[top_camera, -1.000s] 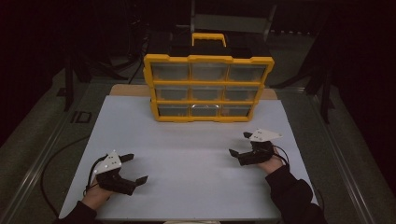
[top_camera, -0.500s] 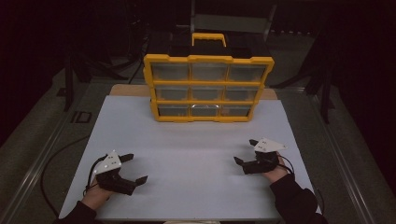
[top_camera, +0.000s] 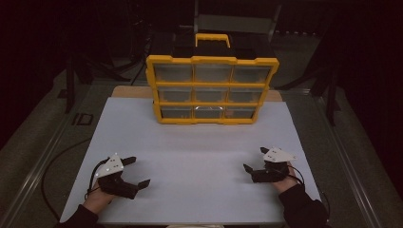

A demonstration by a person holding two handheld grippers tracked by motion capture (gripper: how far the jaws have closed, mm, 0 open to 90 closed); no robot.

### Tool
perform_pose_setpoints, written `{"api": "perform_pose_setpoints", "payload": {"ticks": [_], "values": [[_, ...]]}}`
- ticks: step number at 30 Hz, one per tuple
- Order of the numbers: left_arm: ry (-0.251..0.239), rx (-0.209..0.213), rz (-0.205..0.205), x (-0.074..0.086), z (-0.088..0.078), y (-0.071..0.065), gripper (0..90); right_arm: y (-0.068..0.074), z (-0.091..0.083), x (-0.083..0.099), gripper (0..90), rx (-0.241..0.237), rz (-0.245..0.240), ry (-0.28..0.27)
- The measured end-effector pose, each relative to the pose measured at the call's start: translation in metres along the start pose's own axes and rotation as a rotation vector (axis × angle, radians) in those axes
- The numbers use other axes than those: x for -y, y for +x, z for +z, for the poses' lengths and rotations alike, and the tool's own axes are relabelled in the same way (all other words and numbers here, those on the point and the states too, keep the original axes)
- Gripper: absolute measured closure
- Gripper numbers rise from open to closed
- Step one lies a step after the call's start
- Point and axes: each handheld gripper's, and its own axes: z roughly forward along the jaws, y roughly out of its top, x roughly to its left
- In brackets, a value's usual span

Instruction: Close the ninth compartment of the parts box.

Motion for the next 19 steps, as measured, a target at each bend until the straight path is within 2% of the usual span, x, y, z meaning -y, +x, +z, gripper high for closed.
{"api": "perform_pose_setpoints", "payload": {"ticks": [7,19], "values": [[-0.001,0.004,0.001,0.0004,0.0002,0.0001,0.0,-0.0010,-0.0028,0.0050,7.9,0.019,0.037,-0.003],[-0.008,0.004,0.002,0.0006,0.0007,0.0004,0.0,0.0009,0.0014,0.0042,7.9,0.028,0.019,-0.011]]}}
